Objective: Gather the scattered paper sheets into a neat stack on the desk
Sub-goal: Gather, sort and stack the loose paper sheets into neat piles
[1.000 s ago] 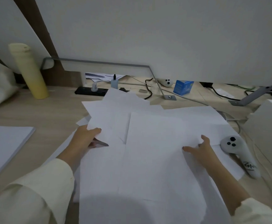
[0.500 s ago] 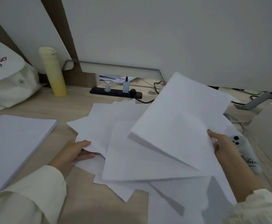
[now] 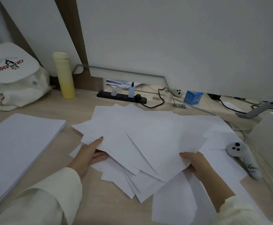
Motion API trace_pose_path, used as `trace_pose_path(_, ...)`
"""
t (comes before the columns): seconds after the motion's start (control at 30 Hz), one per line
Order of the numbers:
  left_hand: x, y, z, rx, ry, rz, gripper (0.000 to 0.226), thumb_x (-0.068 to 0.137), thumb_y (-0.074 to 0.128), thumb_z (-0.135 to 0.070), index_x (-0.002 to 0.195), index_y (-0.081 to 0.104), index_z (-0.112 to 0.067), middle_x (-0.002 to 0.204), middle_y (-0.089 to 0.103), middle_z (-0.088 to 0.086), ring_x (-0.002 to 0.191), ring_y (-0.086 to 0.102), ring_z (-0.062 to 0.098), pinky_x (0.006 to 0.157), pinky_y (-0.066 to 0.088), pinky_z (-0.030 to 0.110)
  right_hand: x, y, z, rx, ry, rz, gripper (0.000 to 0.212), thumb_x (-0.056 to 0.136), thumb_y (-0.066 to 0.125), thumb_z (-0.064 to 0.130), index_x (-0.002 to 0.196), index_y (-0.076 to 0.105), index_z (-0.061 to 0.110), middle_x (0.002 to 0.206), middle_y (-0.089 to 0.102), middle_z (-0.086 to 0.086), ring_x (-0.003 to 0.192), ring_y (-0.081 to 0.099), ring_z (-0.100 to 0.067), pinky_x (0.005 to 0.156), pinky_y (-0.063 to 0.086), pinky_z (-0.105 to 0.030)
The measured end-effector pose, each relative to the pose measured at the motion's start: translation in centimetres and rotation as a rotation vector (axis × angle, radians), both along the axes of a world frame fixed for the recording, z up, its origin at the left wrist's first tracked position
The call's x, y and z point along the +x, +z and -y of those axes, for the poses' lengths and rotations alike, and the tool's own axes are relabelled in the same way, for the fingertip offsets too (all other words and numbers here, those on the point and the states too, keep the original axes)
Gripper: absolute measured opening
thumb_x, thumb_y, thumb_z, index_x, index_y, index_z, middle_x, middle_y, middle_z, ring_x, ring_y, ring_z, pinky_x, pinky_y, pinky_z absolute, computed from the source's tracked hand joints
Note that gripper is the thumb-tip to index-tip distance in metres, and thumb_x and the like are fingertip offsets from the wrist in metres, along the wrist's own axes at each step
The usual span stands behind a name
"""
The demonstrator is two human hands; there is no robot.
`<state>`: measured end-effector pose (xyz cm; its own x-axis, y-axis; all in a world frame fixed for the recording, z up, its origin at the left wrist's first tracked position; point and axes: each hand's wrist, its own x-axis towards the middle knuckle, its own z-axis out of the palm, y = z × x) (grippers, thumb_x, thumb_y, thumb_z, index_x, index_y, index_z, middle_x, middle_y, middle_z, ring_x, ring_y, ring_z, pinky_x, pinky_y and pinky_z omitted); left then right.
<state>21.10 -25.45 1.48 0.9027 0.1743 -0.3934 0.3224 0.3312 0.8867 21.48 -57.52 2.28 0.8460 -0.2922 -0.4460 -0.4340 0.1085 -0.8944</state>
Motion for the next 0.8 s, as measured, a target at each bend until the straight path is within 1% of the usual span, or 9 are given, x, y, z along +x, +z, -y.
trace_pose_path(0.07,0.5,0.0,0.2,0.026,0.027,0.004,0.02,0.091,0.058,-0.012,0.11,0.058,-0.006,0.092,0.066,0.013,0.081,0.064,0.028,0.053,0.059,0.028,0.0,0.5,-0.3,-0.052,-0.015,0.047,0.03,0.086,0.055,-0.003,0.116,0.053,-0.005,0.104,0.059,-0.019,0.091,0.056,-0.034,0.062,0.049,-0.033)
trace_pose_path(0.27,0.6,-0.1,-1.1,0.03,0.084,0.037,0.016,0.093,0.052,-0.007,0.107,0.059,-0.002,0.092,0.065,0.009,0.082,0.063,0.025,0.05,0.058,0.025,0.8,4.9,1.1,-0.061,-0.161,0.267,0.037,0.091,0.048,-0.001,0.128,0.047,-0.004,0.109,0.055,-0.013,0.096,0.052,-0.03,0.079,0.045,-0.038)
trace_pose_path(0.33,0.0,-0.1,-2.3,0.032,0.079,0.069,0.014,0.093,0.051,-0.006,0.104,0.06,-0.007,0.095,0.066,0.007,0.085,0.064,0.024,0.055,0.059,0.027,1.2,6.8,2.1,-0.011,-0.242,0.341,0.035,0.092,0.046,-0.002,0.127,0.048,0.0,0.11,0.053,-0.01,0.088,0.054,-0.026,0.074,0.049,-0.032)
trace_pose_path(0.43,-1.0,-0.2,-4.5,0.085,0.055,0.086,0.02,0.093,0.05,-0.005,0.113,0.056,-0.007,0.103,0.066,0.01,0.091,0.063,0.026,0.069,0.059,0.036,1.8,9.6,3.6,0.106,-0.335,0.446,0.021,0.092,0.05,0.001,0.11,0.053,0.011,0.111,0.054,-0.005,0.075,0.054,-0.011,0.047,0.052,-0.015)
trace_pose_path(0.47,-1.2,-0.3,-5.1,0.112,0.056,0.073,0.024,0.093,0.05,-0.004,0.116,0.055,-0.005,0.104,0.065,0.012,0.09,0.063,0.027,0.07,0.058,0.036,1.9,10.2,3.8,0.148,-0.36,0.479,0.023,0.092,0.051,0.003,0.114,0.052,0.009,0.112,0.055,-0.004,0.076,0.054,-0.009,0.044,0.051,-0.012)
trace_pose_path(0.53,-1.6,-0.3,-5.8,0.16,0.06,0.053,0.031,0.092,0.049,0.0,0.123,0.052,0.003,0.107,0.064,0.016,0.09,0.062,0.031,0.075,0.057,0.036,2.2,11.4,4.0,0.232,-0.387,0.545,0.036,0.092,0.053,0.005,0.128,0.047,0.007,0.109,0.057,0.0,0.079,0.056,-0.007,0.048,0.052,-0.011)
trace_pose_path(0.6,-1.8,-0.4,-6.0,0.172,0.058,0.046,0.035,0.092,0.048,0.004,0.126,0.048,0.007,0.116,0.06,0.022,0.095,0.059,0.033,0.087,0.049,0.041,2.3,12.0,3.6,0.296,-0.379,0.584,0.033,0.092,0.053,0.005,0.125,0.049,0.009,0.099,0.058,0.004,0.079,0.057,-0.005,0.049,0.053,-0.013)
trace_pose_path(0.7,-2.5,-0.4,-5.7,0.103,0.031,0.048,0.038,0.091,0.049,0.005,0.129,0.047,0.001,0.119,0.059,0.023,0.099,0.06,0.036,0.086,0.053,0.048,2.2,11.4,2.4,0.33,-0.328,0.561,0.032,0.092,0.052,0.003,0.123,0.05,0.003,0.102,0.06,-0.001,0.073,0.061,-0.006,0.046,0.051,-0.013)
trace_pose_path(0.8,-2.9,-0.3,-5.2,0.077,-0.022,0.073,0.04,0.091,0.05,0.003,0.131,0.047,0.0,0.123,0.059,0.022,0.108,0.059,0.037,0.099,0.043,0.05,1.9,9.4,0.5,0.301,-0.237,0.496,0.039,0.091,0.05,-0.001,0.13,0.047,-0.005,0.087,0.065,0.0,0.066,0.065,-0.011,0.047,0.052,-0.015)
